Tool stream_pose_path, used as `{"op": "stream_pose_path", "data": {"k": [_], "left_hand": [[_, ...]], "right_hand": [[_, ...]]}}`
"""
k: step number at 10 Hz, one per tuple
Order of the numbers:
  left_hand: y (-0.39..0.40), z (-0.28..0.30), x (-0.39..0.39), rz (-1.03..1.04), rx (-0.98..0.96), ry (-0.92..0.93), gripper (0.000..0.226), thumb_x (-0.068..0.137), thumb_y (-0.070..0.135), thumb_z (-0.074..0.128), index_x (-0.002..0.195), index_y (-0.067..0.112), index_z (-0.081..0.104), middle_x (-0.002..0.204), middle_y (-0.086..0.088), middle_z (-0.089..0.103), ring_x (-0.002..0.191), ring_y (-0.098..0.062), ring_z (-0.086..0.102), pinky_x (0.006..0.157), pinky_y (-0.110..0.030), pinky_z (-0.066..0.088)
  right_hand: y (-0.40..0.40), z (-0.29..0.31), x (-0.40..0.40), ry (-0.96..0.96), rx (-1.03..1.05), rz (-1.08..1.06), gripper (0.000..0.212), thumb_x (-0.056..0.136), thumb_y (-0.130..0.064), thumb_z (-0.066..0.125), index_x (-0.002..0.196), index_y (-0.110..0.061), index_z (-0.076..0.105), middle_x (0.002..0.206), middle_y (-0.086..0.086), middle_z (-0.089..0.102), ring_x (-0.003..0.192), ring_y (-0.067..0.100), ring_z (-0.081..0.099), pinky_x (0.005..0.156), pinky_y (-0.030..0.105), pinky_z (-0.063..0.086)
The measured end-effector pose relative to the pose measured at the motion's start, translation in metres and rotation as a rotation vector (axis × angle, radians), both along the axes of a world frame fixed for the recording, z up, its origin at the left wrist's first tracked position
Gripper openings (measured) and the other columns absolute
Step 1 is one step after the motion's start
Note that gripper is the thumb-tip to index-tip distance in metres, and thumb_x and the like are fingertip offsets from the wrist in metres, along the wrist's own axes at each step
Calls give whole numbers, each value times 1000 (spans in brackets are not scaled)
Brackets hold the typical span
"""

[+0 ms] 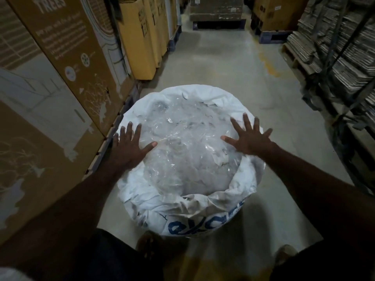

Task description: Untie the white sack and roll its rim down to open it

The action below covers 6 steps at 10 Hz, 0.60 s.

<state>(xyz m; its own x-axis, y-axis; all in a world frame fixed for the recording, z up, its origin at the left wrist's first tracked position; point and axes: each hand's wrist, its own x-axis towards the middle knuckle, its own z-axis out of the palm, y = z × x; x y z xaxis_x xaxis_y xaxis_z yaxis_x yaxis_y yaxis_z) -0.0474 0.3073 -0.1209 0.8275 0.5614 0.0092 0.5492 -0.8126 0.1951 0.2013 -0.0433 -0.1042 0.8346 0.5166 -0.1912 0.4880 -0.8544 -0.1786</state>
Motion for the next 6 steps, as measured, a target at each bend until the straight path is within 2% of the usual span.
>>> {"op": "stream_pose_path", "data": {"k": [1,3,4,5,6], "left_hand": [[1,-3,2,-14,-3,-23,121,75,106,4,172,35,-3,181,-6,-9,168,-32,-4,134,-56,-2],[-10,25,-1,-86,52,-92,109,87,98,16,173,32,0,182,-6,-2,168,-31,-2,134,-58,1],[-31,50,-3,-92,81,-160,101,96,88,30,173,30,2,182,-7,3,168,-32,1,134,-60,6],[-57,71,-1,-145,89,-261,92,104,72,45,173,26,7,181,-8,9,168,-32,5,133,-57,7],[-78,80,8,-223,65,-383,83,107,50,56,173,21,13,180,-6,16,167,-30,10,135,-54,11]], "right_hand": [[3,-9,0,7,-11,4,99,80,-98,22,162,-51,-8,175,-2,-18,160,41,-13,117,82,-1],[18,20,-25,-191,19,21,92,93,-87,28,166,-41,-2,176,9,-9,160,47,-4,117,81,5],[32,47,-50,-259,80,96,80,103,-67,40,168,-32,8,176,12,-2,160,45,2,119,77,12],[51,68,-81,-287,237,211,81,95,-22,59,166,-25,20,174,16,10,159,44,15,118,68,32],[70,84,-97,-255,409,222,85,82,-3,55,162,-20,31,170,15,25,156,36,26,115,52,45]]}}
